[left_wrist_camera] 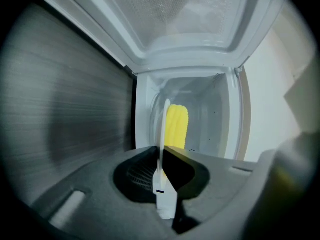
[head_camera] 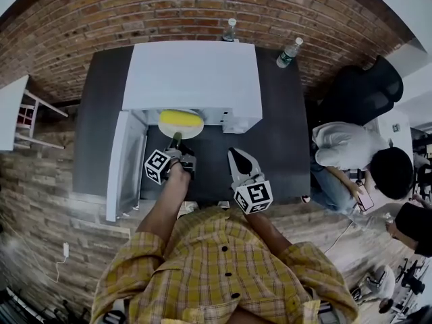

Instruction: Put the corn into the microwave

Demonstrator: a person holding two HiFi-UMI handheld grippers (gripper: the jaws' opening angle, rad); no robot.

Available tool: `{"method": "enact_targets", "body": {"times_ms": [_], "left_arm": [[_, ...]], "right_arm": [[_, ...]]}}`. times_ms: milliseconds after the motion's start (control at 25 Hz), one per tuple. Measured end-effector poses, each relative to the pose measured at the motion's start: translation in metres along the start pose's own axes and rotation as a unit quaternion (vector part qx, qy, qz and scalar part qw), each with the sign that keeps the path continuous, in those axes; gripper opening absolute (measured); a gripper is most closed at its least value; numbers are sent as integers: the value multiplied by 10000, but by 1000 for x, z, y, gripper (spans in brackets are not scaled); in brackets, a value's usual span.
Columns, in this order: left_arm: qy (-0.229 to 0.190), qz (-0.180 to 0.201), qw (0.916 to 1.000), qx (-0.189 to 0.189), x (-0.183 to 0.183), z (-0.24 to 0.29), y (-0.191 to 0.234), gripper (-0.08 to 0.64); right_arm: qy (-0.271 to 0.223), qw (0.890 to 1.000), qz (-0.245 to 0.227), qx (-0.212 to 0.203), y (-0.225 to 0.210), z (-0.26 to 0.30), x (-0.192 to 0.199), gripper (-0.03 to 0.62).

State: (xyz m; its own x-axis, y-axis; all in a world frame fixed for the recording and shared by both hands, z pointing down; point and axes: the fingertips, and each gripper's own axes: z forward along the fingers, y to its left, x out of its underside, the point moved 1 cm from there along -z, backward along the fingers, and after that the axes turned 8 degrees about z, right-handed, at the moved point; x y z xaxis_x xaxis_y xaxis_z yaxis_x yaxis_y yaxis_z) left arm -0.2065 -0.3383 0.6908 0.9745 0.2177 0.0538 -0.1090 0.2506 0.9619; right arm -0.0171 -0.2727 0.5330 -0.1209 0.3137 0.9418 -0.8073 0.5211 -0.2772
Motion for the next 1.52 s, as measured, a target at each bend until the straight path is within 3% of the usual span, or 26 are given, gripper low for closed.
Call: {"method": "enact_targets", "body": {"times_ms": [1520], "left_arm": [[-57,-64,9993,-376,-16,53,9,29]], "right_arm": [[2,9997,-81,219,-8,1,-3,0]]}}
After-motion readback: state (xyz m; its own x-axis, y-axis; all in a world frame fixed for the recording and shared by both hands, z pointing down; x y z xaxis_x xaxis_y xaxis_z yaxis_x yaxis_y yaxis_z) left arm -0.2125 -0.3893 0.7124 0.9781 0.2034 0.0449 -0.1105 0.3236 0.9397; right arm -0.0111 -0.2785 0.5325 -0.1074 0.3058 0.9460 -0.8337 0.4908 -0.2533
